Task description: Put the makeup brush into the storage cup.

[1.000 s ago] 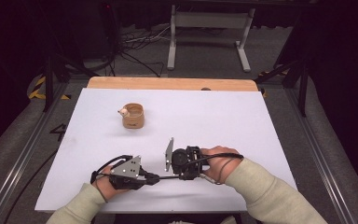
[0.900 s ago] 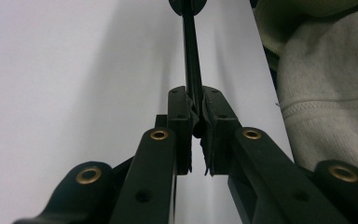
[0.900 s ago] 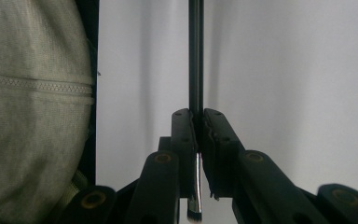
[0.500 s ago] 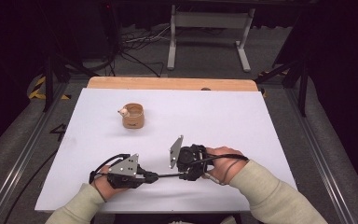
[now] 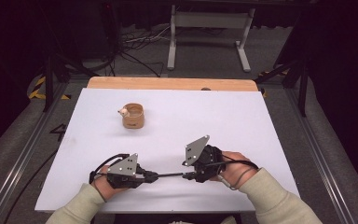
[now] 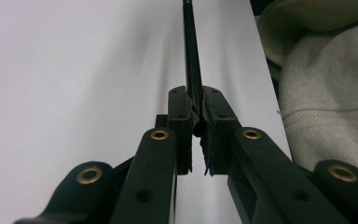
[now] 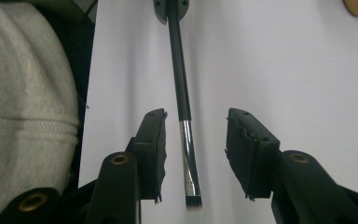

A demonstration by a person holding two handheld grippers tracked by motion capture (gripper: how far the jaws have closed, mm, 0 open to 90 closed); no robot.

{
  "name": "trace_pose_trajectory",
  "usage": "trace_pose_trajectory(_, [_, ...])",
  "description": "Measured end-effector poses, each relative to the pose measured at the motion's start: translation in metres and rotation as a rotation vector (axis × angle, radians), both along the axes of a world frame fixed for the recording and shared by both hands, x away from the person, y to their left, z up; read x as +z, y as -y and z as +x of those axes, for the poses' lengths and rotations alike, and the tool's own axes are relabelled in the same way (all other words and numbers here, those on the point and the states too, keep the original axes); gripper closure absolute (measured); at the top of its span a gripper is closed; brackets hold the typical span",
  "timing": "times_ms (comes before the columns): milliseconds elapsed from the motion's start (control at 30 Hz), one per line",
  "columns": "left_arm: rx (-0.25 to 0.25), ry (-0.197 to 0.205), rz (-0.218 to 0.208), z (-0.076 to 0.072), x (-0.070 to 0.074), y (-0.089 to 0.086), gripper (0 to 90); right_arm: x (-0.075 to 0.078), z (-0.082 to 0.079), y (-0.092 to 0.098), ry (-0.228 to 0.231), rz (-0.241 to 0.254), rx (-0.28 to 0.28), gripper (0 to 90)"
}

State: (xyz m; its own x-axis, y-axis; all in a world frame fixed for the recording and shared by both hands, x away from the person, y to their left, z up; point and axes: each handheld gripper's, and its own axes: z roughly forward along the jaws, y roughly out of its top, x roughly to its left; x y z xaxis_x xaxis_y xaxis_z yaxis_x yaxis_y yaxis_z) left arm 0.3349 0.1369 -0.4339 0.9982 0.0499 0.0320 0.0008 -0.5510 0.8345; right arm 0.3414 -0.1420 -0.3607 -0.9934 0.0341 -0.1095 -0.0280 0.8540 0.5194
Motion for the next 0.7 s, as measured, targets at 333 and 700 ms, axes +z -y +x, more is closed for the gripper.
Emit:
trace_pose_trajectory(333, [-0.002,-0.001,-0.002,0.0,0.0,0.0,83.3,-0.015,-0.004,0.016,0.008,0.12,-0.074,24.8])
trace_pose_trajectory(700, [-0.001,-0.006,-0.033,0.0,0.001,-0.003,83.3,-0.026,-0.005,0.042,-0.017,0.31,-0.137,14.4])
